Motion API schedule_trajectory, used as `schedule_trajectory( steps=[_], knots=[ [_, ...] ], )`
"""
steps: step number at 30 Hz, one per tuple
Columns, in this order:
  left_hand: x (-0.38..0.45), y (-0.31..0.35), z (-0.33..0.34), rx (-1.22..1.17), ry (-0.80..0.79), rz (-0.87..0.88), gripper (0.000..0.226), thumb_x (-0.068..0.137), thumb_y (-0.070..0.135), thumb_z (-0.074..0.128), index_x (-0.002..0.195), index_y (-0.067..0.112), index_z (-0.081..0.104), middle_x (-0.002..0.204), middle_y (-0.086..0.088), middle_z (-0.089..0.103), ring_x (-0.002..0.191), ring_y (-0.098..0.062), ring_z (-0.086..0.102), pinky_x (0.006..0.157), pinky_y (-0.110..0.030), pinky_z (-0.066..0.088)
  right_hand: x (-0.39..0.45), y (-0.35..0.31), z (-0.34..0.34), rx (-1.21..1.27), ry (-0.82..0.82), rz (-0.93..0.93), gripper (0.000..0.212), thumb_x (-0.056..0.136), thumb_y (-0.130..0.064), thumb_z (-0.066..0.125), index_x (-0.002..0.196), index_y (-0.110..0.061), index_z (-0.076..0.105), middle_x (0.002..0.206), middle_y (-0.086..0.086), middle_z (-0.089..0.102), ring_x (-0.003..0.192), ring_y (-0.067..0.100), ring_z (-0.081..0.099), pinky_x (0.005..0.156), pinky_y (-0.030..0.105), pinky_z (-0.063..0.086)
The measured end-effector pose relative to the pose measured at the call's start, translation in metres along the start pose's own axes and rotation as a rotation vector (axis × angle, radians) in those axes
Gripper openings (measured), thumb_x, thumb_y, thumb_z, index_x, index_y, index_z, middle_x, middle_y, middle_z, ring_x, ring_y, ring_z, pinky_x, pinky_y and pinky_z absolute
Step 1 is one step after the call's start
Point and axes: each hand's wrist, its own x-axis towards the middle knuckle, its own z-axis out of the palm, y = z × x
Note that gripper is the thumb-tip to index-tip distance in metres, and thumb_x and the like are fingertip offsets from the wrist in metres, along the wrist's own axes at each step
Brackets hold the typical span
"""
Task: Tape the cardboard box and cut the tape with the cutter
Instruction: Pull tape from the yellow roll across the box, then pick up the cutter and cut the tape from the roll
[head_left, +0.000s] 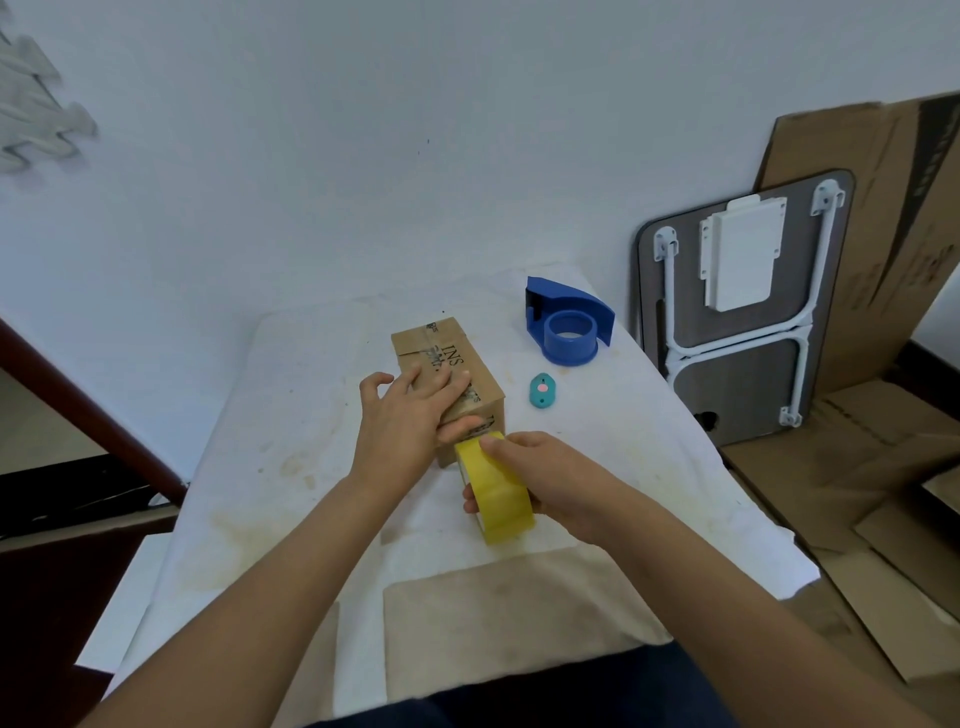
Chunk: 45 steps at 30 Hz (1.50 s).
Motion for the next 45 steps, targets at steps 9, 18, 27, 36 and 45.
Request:
schedule_trajectory(
  steps=[9, 18, 27, 36, 45],
  knots=[
    [0.0, -0.001, -0.001, -0.034, 0.046, -0.015, 0.068, 0.083, 0.072, 0.026, 0.13, 0.036, 0.059, 0.133, 0.007, 0.063, 0.125, -0.029, 0.056, 0.096, -0.043, 0.019, 0.063, -0.002, -0.05, -0.412, 0.457, -0.082, 0.031, 0.097, -0.031, 0.046, 0.111, -0.004, 0.053, 0.099, 0.012, 0.064, 0.085, 0.022, 0.064, 0.079, 0.036, 0.058],
    [0.0, -0.003, 0.003, -0.036, 0.072, -0.004, 0.064, 0.084, 0.07, 0.03, 0.127, 0.035, 0.061, 0.128, 0.007, 0.067, 0.12, -0.029, 0.061, 0.095, -0.044, 0.022, 0.126, -0.01, -0.074, -0.998, 0.662, -0.004, 0.05, 0.093, -0.042, 0.051, 0.126, -0.005, 0.045, 0.129, 0.016, 0.046, 0.113, 0.032, 0.052, 0.087, 0.041, 0.046],
    [-0.002, -0.002, 0.008, -0.072, 0.097, -0.039, 0.064, 0.084, 0.071, 0.03, 0.128, 0.037, 0.06, 0.129, 0.008, 0.066, 0.124, -0.027, 0.058, 0.097, -0.044, 0.021, 0.106, -0.009, -0.065, 0.05, 0.536, -0.125, 0.027, 0.098, -0.018, 0.051, 0.121, -0.013, 0.039, 0.119, 0.017, 0.051, 0.078, 0.029, 0.073, 0.056, 0.027, 0.059],
    [-0.002, -0.002, 0.011, -0.115, 0.104, -0.097, 0.064, 0.081, 0.074, 0.031, 0.132, 0.043, 0.054, 0.138, 0.013, 0.058, 0.134, -0.022, 0.048, 0.101, -0.042, 0.015, 0.054, 0.007, -0.067, 0.66, 0.134, -0.153, 0.036, 0.097, 0.002, 0.046, 0.133, -0.002, 0.045, 0.119, 0.022, 0.062, 0.105, 0.031, 0.066, 0.083, 0.034, 0.058],
    [-0.003, -0.001, 0.009, -0.153, 0.086, -0.12, 0.07, 0.078, 0.077, 0.027, 0.137, 0.045, 0.049, 0.145, 0.015, 0.05, 0.14, -0.019, 0.038, 0.103, -0.041, 0.011, 0.038, 0.023, -0.054, 0.392, 0.135, -0.306, 0.015, 0.098, -0.01, 0.049, 0.109, -0.005, 0.058, 0.104, 0.016, 0.07, 0.09, 0.019, 0.072, 0.084, 0.024, 0.058]
  ],
)
